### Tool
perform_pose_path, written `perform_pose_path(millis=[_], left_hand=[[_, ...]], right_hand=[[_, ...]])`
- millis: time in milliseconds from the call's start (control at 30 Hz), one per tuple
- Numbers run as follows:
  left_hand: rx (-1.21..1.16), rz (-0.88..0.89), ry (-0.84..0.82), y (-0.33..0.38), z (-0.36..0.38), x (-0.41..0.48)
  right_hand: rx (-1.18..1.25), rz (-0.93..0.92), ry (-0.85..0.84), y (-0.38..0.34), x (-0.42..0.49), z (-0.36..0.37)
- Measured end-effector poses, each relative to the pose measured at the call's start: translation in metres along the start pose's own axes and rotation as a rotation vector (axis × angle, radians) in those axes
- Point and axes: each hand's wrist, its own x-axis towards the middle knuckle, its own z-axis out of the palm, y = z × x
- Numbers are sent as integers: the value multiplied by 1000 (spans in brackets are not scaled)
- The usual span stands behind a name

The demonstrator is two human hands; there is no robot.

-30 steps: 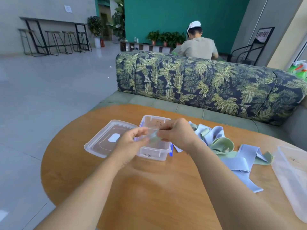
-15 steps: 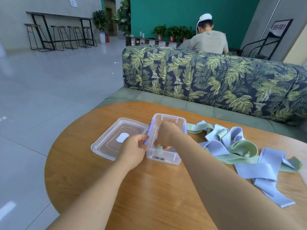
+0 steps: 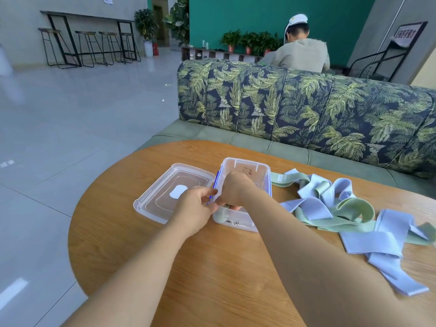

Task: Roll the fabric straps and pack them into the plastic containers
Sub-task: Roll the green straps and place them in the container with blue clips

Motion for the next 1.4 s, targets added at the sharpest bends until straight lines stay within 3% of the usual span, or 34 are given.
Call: perform_pose_path(millis=[400,567,800,1033,1400], left_hand=[[63,2,-39,15,-1,4],[56,-25,-56,12,-2,7],[48,-12,-98,9,-5,12],[4,-48,-84,4,-2,16],[18,-61,-78,6,-2,15]], right_hand=[[173,-20,-87,14,-6,-6],[107,-28,-11,6,-5,-2],[159,11,-36,6,-14,-9],[338,33,-117,17,-9,-6],[371,129,-27,18,-3,8]])
